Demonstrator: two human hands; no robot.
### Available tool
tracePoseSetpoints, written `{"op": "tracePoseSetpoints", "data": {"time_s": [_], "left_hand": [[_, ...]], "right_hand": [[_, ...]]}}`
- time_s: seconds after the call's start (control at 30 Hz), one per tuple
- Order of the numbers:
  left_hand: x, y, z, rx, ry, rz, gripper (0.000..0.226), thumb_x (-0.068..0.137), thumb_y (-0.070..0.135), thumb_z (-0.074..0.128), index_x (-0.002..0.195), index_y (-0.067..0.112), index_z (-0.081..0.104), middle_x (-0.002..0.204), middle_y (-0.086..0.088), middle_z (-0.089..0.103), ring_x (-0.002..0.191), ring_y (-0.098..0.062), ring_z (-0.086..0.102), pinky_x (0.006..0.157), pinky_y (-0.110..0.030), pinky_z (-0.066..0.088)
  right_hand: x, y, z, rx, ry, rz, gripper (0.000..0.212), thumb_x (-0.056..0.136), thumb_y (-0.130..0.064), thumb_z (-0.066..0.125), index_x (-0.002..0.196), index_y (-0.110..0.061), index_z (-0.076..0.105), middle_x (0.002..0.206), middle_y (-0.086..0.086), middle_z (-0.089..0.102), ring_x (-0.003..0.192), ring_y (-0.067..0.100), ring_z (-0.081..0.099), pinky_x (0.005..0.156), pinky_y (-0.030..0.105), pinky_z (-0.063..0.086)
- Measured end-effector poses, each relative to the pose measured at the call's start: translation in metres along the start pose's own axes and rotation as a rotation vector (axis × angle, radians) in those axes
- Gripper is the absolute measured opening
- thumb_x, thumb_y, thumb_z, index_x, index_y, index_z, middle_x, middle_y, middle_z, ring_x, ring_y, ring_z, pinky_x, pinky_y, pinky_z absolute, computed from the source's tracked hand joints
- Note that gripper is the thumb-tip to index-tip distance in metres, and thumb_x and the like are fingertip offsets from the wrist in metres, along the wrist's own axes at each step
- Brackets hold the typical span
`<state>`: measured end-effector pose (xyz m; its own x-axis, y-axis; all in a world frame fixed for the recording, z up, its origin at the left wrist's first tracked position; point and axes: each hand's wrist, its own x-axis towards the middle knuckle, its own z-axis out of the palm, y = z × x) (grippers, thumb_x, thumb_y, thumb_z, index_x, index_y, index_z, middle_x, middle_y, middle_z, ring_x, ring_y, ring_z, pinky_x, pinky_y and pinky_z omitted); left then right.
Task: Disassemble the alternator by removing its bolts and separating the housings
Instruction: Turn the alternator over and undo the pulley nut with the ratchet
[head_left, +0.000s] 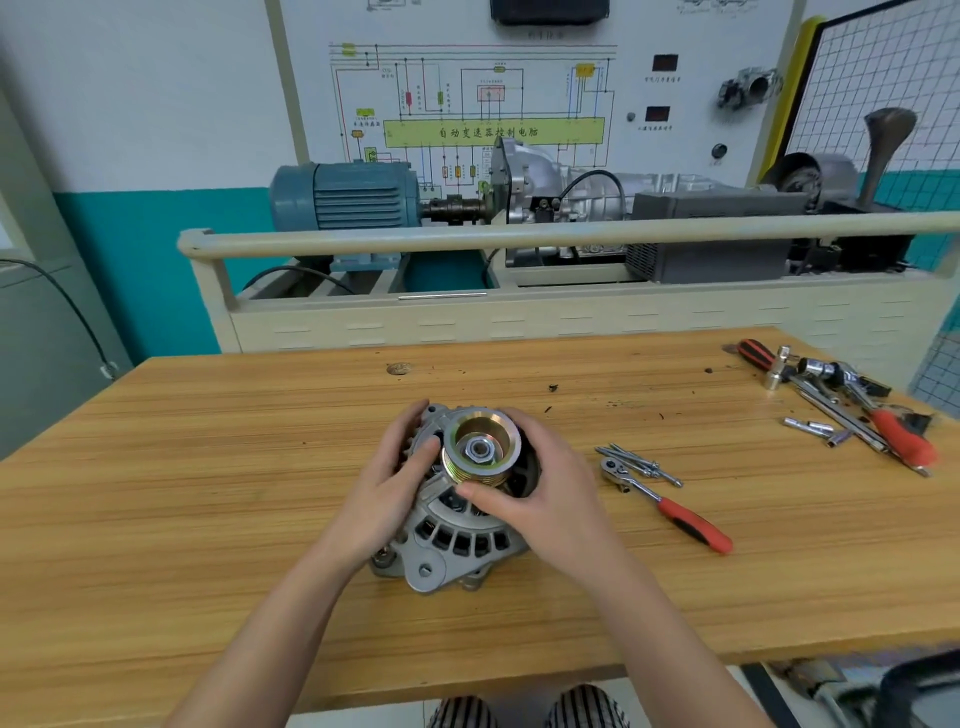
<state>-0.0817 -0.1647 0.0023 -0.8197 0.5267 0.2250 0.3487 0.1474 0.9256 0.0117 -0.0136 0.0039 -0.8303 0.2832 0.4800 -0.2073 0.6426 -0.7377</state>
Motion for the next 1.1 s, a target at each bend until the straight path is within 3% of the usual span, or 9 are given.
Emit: {"op": "tracePoseSetpoints", "data": {"time_s": [0.2, 0.37, 0.43, 0.57, 0.67, 0.77, 0.93, 1.0, 1.1], "left_hand": [[-0.003, 0.021, -0.002, 0.232, 0.126, 0.064, 0.045, 0.101, 0.028, 0.043, 0.145, 0.02, 0.04, 0.147, 0.003, 0.045, 0.133, -0.01, 0.042, 0.111, -0.032, 0.034], [-0.014, 0.082, 0.041, 0.381, 0.335, 0.382, 0.039, 0.098, 0.027, 0.044, 0.136, 0.023, 0.049, 0.132, 0.017, 0.05, 0.112, -0.009, 0.052, 0.091, -0.017, 0.037], [-0.006, 0.109, 0.078, 0.342, 0.247, 0.473, 0.037, 0.097, 0.024, 0.046, 0.133, 0.024, 0.051, 0.131, 0.017, 0.052, 0.109, -0.016, 0.055, 0.095, -0.025, 0.042], [0.027, 0.138, 0.171, 0.271, -0.044, 0.473, 0.033, 0.094, 0.012, 0.05, 0.126, 0.016, 0.056, 0.129, 0.003, 0.059, 0.121, -0.014, 0.052, 0.101, -0.026, 0.038], [0.064, 0.136, 0.239, 0.274, -0.205, 0.32, 0.034, 0.091, 0.008, 0.051, 0.124, 0.011, 0.058, 0.127, -0.004, 0.061, 0.12, -0.019, 0.054, 0.103, -0.035, 0.041], [0.105, 0.123, 0.294, 0.324, -0.299, 0.25, 0.029, 0.093, 0.009, 0.052, 0.121, 0.007, 0.059, 0.123, -0.01, 0.063, 0.114, -0.025, 0.058, 0.098, -0.039, 0.045], [0.174, 0.093, 0.362, 0.441, -0.404, 0.204, 0.028, 0.096, 0.018, 0.054, 0.122, 0.009, 0.058, 0.118, -0.01, 0.064, 0.095, -0.02, 0.057, 0.077, -0.027, 0.039], [0.198, 0.083, 0.383, 0.449, -0.426, 0.182, 0.029, 0.096, 0.018, 0.054, 0.124, 0.009, 0.056, 0.119, -0.01, 0.063, 0.095, -0.021, 0.056, 0.076, -0.027, 0.039], [0.226, 0.07, 0.405, 0.451, -0.444, 0.146, 0.031, 0.096, 0.014, 0.053, 0.127, 0.009, 0.054, 0.123, -0.01, 0.061, 0.093, -0.018, 0.053, 0.075, -0.026, 0.038]], "right_hand": [[0.002, -0.001, -0.009, -0.065, -0.075, 0.059, 0.09, 0.067, -0.057, 0.078, 0.144, -0.032, 0.037, 0.14, -0.016, 0.048, 0.128, 0.006, 0.043, 0.107, 0.038, 0.04], [-0.005, 0.0, -0.04, -0.024, -0.101, 0.085, 0.092, 0.066, -0.062, 0.07, 0.146, -0.035, 0.032, 0.148, -0.018, 0.039, 0.131, -0.002, 0.035, 0.107, 0.03, 0.034], [-0.011, 0.003, -0.062, 0.009, -0.068, 0.095, 0.084, 0.067, -0.057, 0.066, 0.141, -0.029, 0.04, 0.14, -0.016, 0.049, 0.13, 0.002, 0.042, 0.105, 0.029, 0.038], [-0.024, 0.024, -0.117, -0.014, 0.086, 0.208, 0.04, 0.069, -0.031, 0.07, 0.106, -0.026, 0.057, 0.092, -0.019, 0.063, 0.083, 0.007, 0.061, 0.068, 0.027, 0.045], [-0.027, 0.061, -0.163, -0.128, 0.179, 0.325, 0.035, 0.081, -0.012, 0.07, 0.115, -0.011, 0.062, 0.106, -0.006, 0.064, 0.099, 0.01, 0.059, 0.078, 0.023, 0.042], [-0.018, 0.111, -0.216, -0.289, 0.318, 0.463, 0.037, 0.086, -0.011, 0.065, 0.123, -0.007, 0.062, 0.12, 0.005, 0.066, 0.113, 0.018, 0.06, 0.095, 0.029, 0.045], [0.019, 0.203, -0.291, -0.542, 0.528, 0.721, 0.024, 0.089, -0.013, 0.062, 0.112, -0.007, 0.067, 0.106, 0.011, 0.069, 0.093, 0.026, 0.062, 0.072, 0.029, 0.046], [0.034, 0.233, -0.307, -0.643, 0.491, 0.813, 0.014, 0.089, -0.016, 0.062, 0.099, -0.007, 0.066, 0.098, 0.013, 0.068, 0.085, 0.027, 0.059, 0.067, 0.032, 0.047], [0.052, 0.27, -0.316, -0.728, 0.356, 0.93, 0.016, 0.09, -0.023, 0.062, 0.097, -0.009, 0.064, 0.097, 0.011, 0.064, 0.092, 0.029, 0.059, 0.076, 0.038, 0.053]]}}
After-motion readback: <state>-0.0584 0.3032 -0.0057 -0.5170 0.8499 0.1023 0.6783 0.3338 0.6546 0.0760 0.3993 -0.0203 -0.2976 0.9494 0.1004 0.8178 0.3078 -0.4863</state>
